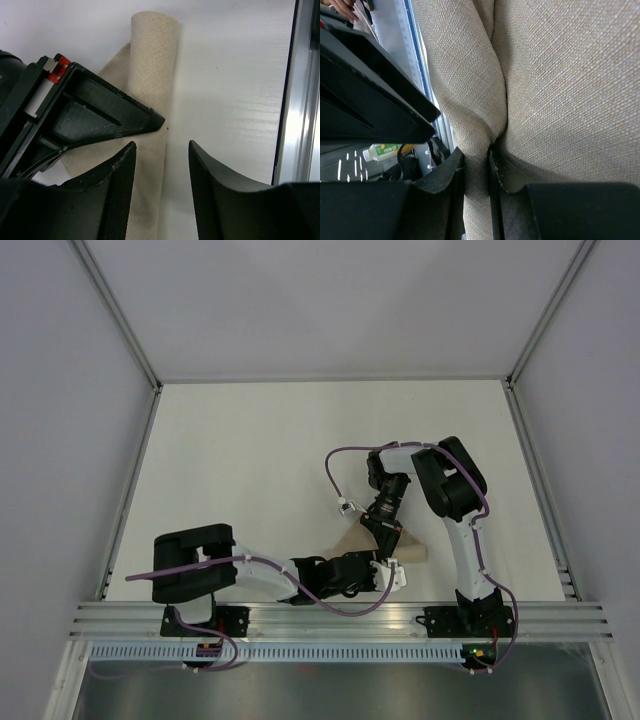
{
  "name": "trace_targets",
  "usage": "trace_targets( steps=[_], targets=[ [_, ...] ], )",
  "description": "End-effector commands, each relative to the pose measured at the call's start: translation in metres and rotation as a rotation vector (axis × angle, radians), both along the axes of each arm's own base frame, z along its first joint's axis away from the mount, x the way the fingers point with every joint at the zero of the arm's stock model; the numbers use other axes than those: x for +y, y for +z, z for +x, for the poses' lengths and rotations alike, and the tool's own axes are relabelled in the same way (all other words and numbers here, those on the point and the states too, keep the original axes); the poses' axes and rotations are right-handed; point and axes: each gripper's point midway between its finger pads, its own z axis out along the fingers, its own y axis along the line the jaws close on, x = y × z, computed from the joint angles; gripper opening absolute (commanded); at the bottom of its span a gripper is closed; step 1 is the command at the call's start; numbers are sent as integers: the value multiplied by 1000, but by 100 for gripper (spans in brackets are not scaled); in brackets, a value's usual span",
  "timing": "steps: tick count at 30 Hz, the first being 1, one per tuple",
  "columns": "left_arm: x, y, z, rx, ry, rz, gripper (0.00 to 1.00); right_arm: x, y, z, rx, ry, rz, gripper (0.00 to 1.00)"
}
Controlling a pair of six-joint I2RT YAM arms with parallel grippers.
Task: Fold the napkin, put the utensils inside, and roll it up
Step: Roll the napkin with the utensil
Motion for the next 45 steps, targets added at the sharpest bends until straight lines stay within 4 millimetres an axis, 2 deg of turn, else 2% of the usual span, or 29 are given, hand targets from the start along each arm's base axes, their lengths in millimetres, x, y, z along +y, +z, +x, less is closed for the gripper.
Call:
trace_targets(
  steps=[1, 6, 13, 17, 21, 22, 23, 30, 33, 37, 42, 45],
  targets=[
    [-23, 12, 5, -54, -28, -44, 52, -12, -55, 25, -185, 100, -7, 18],
    [-21, -3, 9, -54, -9, -16, 52, -12, -55, 26, -188, 99, -8, 18],
    [-11, -13, 30, -91, 84, 18, 48, -12, -54, 26, -194, 97, -10, 18],
    [-1, -2, 38, -136, 142, -27, 48, -12, -55, 26, -197, 94, -14, 18],
    [8, -11, 38, -139, 143, 19, 50, -12, -56, 26, -196, 93, -17, 18],
    [9, -12, 38, -137, 143, 26, 55, -13, -55, 26, -197, 92, -19, 18],
    [10, -12, 38, -142, 148, 26, 55, -13, -56, 26, -198, 91, -19, 18],
    [6, -23, 31, -110, 111, 65, 53, -14, -57, 25, -196, 94, -23, 18],
    [1, -30, 25, -77, 75, 82, 44, -14, -57, 27, -203, 89, -24, 18],
    [1, -42, 22, -40, 66, 115, 17, -13, -55, 28, -209, 87, -21, 18],
    [2, -52, 19, 53, 51, 119, 4, -9, -51, 30, -226, 76, -10, 23],
    [6, -56, 18, 100, 42, 119, 2, -6, -46, 34, -248, 54, 4, 32]
  ],
)
